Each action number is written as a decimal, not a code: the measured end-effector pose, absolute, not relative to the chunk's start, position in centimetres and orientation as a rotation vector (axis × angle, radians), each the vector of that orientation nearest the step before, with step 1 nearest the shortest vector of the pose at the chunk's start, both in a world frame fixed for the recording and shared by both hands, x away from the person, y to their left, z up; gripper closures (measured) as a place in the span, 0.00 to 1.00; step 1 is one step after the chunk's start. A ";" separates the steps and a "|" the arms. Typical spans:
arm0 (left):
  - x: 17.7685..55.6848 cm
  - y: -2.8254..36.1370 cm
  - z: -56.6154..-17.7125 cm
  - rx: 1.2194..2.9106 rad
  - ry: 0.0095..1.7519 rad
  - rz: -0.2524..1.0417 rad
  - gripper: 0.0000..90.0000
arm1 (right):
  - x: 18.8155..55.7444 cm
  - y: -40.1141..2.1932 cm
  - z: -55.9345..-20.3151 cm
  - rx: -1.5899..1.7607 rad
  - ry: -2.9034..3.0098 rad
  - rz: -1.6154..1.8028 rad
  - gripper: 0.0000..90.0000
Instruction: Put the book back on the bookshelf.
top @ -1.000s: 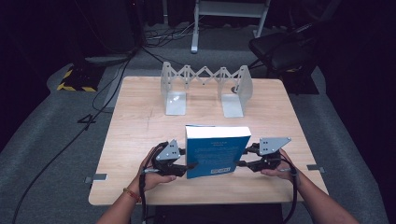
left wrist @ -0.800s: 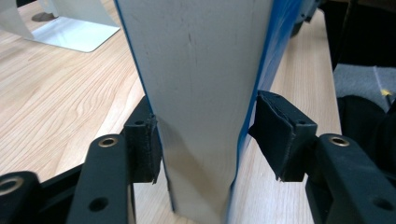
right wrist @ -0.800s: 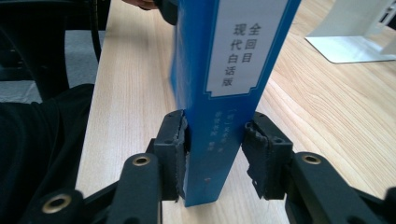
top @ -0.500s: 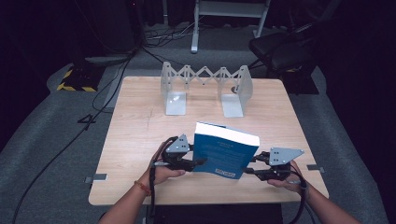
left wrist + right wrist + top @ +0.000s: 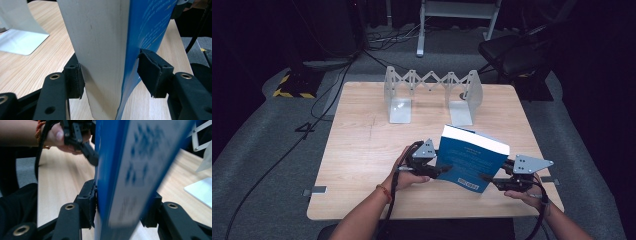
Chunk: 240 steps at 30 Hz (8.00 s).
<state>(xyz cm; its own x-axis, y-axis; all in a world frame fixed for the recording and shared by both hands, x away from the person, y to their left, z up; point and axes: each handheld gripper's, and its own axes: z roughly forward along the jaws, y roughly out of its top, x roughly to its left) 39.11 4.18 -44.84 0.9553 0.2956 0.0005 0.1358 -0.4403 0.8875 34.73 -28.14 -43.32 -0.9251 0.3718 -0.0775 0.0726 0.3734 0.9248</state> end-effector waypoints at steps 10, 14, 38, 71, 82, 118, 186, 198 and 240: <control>39.7 3.0 -44.9 2.025 0.315 0.196 0.43 | 34.9 -27.9 -43.0 0.429 2.297 1.593 0.64; 40.1 2.8 -44.8 2.032 0.307 0.190 0.43 | 35.3 -28.0 -42.9 0.428 2.303 1.598 0.65; 37.9 12.5 -48.3 2.274 0.639 0.270 0.21 | 35.0 -26.6 -42.3 0.431 2.288 1.583 0.69; 38.7 18.4 -50.4 2.226 0.943 0.357 0.17 | 42.9 -26.1 -36.5 0.553 2.041 1.482 0.69; 38.7 18.4 -50.4 2.224 0.944 0.352 0.16 | 45.7 -26.9 -35.2 0.654 1.932 1.451 0.69; 38.4 18.3 -50.4 2.244 0.882 0.330 0.16 | 55.0 -20.8 -38.7 0.944 1.741 1.350 0.69; 38.3 18.3 -50.4 2.252 0.854 0.318 0.16 | 50.9 -25.6 -47.6 1.094 1.929 1.282 0.68; 38.3 18.2 -50.4 2.251 0.852 0.323 0.16 | 53.5 -23.9 -47.3 1.143 1.902 1.244 0.69; 38.1 18.2 -50.4 2.245 0.861 0.320 0.17 | 48.3 -28.2 -42.3 0.895 2.190 1.151 0.41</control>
